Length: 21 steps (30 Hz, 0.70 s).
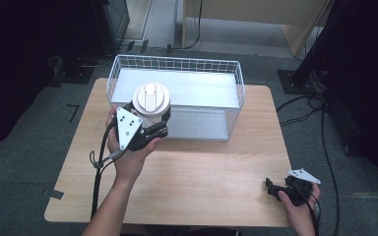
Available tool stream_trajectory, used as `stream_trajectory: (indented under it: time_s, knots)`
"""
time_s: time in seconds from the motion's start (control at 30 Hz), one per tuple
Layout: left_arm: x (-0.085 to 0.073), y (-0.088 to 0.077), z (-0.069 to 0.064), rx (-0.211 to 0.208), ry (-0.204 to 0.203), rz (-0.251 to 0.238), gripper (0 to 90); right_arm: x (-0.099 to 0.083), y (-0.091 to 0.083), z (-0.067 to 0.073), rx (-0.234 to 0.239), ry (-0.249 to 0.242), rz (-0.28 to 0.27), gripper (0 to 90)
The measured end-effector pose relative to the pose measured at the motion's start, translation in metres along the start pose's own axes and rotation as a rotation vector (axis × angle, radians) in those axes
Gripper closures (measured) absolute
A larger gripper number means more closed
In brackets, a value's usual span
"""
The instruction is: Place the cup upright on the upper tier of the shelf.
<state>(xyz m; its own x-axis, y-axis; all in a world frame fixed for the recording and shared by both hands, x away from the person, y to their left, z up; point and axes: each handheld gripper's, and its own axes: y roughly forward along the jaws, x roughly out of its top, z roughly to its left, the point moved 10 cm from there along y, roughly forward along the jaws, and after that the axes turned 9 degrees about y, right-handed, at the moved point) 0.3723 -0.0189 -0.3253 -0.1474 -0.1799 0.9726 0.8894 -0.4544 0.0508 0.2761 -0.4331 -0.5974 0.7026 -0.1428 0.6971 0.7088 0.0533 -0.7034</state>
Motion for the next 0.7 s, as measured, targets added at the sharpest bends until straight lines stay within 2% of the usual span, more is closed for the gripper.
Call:
stream_trajectory:
  time_s: [0.13,0.3,0.43,0.7]
  knots:
    - [0.010,0.005,-0.001,-0.002,-0.002,-0.020,16.1,0.000,0.000,0.000,0.000,0.000,0.000,0.0]
    - [0.026,0.014,-0.001,0.000,0.022,-0.043,16.2,0.000,0.000,0.000,-0.001,0.000,0.000,0.0]
    - [0.038,0.019,0.003,0.010,0.011,-0.074,16.1,0.000,0.000,0.000,0.001,-0.002,0.000,0.0]
    - [0.041,0.038,0.017,0.035,0.010,-0.060,16.1,0.000,0.000,0.000,0.001,-0.002,0.000,0.0]
